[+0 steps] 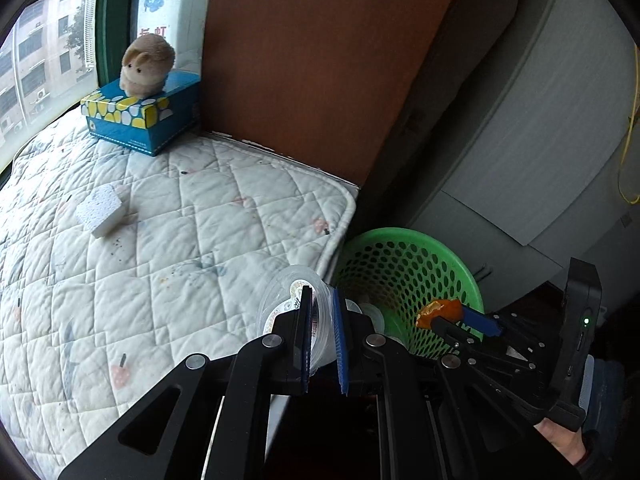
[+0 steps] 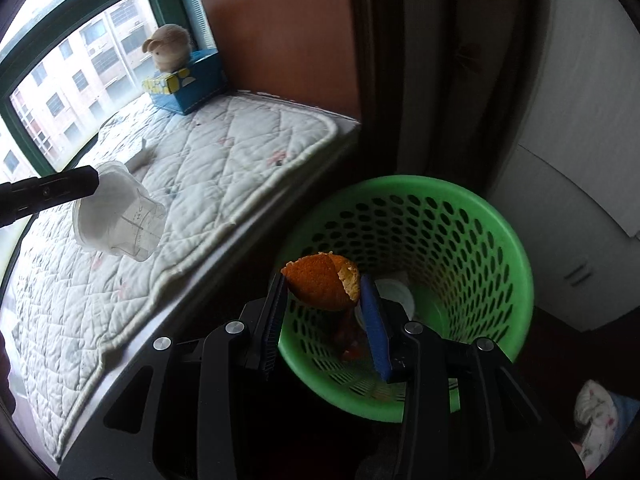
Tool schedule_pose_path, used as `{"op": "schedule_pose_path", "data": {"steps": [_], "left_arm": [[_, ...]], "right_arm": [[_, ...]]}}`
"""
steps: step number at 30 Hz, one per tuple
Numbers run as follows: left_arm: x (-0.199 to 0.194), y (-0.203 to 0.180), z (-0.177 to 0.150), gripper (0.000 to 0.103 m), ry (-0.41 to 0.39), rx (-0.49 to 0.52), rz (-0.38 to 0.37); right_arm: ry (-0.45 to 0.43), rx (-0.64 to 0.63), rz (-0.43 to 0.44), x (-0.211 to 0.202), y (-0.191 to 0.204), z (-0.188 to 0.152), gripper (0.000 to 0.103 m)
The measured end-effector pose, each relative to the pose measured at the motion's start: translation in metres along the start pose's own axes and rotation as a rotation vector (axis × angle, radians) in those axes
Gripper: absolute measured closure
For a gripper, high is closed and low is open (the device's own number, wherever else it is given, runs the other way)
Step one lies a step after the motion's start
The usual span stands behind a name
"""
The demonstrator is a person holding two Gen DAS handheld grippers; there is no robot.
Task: Collect trash
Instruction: 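Carry the cup and peel over the green basket and open both grippers, then move the left gripper to the white foam block and grasp it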
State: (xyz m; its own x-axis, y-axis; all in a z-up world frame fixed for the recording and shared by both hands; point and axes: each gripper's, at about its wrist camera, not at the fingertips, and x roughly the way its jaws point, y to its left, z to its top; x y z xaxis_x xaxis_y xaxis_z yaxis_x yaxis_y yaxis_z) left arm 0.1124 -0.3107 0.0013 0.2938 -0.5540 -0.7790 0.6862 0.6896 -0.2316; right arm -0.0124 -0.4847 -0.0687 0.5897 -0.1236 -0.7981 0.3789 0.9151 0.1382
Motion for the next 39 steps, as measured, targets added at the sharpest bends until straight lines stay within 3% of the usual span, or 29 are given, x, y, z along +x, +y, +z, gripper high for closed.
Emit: {"op": "schedule_pose_path", "data": {"steps": [3, 7, 22, 28, 38, 39], "left_arm": [[0.011, -0.015, 0.002, 0.093, 0.016, 0.021, -0.007], [0.024, -0.033, 0.004, 0.093, 0.039, 0.047, -0.019], [0.078, -0.085, 0.003, 0.092, 0.143, 0.081, -0.071], [0.087, -0.096, -0.005, 0.072, 0.168, 0.095, -0.091], [0.067, -0.068, -0.009, 0.066, 0.142, 0.080, -0.037], [0.064, -0.064, -0.009, 0.062, 0.137, 0.077, -0.027]], "right_arm": [[0.001, 0.036, -0.021, -0.003, -0.019, -0.003, 0.063], [-0.010, 0.064, -0.041, -0.010, -0.035, -0.006, 0.051], [-0.068, 0.107, -0.066, -0.044, -0.073, -0.017, 0.044], [-0.070, 0.126, -0.069, -0.048, -0.080, -0.021, 0.043], [-0.078, 0.089, -0.039, -0.048, -0.061, -0.018, 0.034], [-0.078, 0.082, -0.033, -0.047, -0.057, -0.017, 0.033]]}}
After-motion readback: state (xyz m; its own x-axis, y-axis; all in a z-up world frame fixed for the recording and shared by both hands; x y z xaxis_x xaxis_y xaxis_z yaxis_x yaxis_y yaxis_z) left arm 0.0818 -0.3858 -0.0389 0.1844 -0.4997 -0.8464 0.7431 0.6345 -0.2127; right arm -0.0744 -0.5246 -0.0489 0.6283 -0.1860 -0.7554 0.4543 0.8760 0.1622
